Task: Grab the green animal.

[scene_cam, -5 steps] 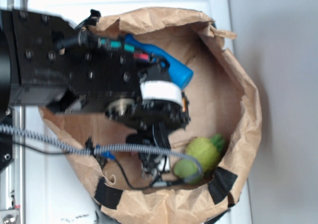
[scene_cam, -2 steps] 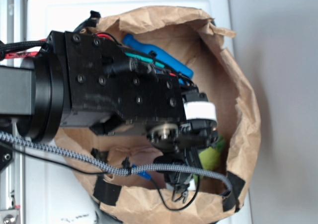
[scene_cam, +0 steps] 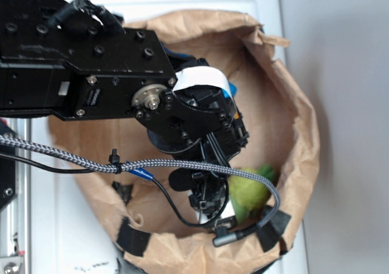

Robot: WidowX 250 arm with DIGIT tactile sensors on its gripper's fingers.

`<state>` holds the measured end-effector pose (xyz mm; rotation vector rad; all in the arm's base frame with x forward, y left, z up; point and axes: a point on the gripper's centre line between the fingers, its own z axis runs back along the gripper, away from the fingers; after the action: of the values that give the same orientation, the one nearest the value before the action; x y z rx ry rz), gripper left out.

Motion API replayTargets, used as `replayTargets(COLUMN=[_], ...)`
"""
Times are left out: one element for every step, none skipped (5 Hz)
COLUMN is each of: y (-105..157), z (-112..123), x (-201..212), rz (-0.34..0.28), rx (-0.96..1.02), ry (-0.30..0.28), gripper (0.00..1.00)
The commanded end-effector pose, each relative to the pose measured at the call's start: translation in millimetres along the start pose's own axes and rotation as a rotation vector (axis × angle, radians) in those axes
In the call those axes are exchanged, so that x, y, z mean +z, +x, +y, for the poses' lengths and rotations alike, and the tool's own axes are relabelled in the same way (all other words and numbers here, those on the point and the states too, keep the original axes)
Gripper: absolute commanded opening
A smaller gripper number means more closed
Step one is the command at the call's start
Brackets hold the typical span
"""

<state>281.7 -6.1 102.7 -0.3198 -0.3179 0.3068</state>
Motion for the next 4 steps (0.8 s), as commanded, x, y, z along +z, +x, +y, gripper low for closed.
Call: replayTargets(y=[15.2,14.2,1.5,18.7], z=[-20.9,-23.7,-30.0,-31.9], x=[-20.1,-33.9,-55.1,-79.4], rz=[-0.039,-0.026,0.021,0.006], rx=[-0.008,-0.016,-0.055,-0.079], ry=[0.092,0.119,0.127,0.144], gripper=[1.0,1.0,1.0,1.0])
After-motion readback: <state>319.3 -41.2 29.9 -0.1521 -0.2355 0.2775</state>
